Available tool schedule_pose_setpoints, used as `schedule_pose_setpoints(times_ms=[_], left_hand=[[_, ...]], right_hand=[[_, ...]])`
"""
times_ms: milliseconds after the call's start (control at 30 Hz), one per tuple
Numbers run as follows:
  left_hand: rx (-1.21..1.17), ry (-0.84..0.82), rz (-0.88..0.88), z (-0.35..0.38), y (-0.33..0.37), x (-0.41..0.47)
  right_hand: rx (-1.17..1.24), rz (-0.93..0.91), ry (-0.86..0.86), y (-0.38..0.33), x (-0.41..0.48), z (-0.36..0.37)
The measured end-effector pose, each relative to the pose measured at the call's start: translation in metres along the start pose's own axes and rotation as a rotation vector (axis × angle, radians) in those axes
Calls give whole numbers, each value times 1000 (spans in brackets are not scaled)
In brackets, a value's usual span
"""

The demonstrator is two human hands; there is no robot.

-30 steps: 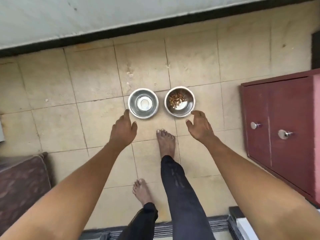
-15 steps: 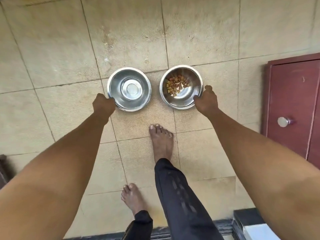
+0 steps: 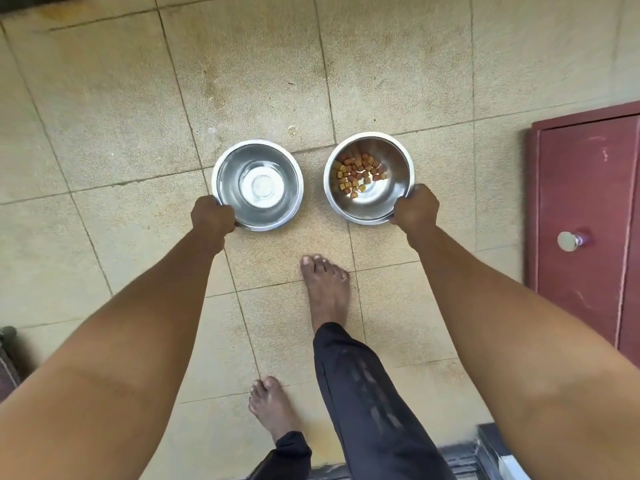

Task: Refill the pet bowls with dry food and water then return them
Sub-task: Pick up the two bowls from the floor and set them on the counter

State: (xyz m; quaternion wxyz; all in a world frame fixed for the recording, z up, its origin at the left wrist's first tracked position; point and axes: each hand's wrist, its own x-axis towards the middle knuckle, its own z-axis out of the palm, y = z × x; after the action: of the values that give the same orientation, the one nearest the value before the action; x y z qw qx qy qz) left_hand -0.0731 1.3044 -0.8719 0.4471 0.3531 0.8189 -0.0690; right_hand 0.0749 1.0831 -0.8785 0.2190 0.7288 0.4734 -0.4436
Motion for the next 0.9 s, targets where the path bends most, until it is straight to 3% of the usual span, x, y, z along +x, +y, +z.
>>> schedule_pose_setpoints(times_ms=[133, 167, 200, 267, 333, 367, 400, 500, 900], left_hand=[[54, -5, 62, -33, 25, -49], [68, -12, 76, -45, 33, -66], [77, -17, 86, -54, 38, -82], [97, -25, 119, -81, 52, -121], [115, -31, 156, -109, 65, -161], [123, -31, 174, -121, 69, -178], [124, -30, 190, -135, 74, -196], [104, -42, 225, -178, 89, -254], [169, -174, 461, -315, 84, -419]], right_hand=[[80, 17, -114, 11, -1, 4], [207, -101, -77, 20, 16, 30], [380, -133, -57, 25, 10, 4], [460, -120, 229, 30, -51, -120], [465, 100, 239, 30, -134, -250], [594, 164, 136, 31, -173, -293], [712, 273, 162, 42, -197, -312], [887, 510, 400, 78, -229, -305], [1148, 531, 720, 49, -442, -288]])
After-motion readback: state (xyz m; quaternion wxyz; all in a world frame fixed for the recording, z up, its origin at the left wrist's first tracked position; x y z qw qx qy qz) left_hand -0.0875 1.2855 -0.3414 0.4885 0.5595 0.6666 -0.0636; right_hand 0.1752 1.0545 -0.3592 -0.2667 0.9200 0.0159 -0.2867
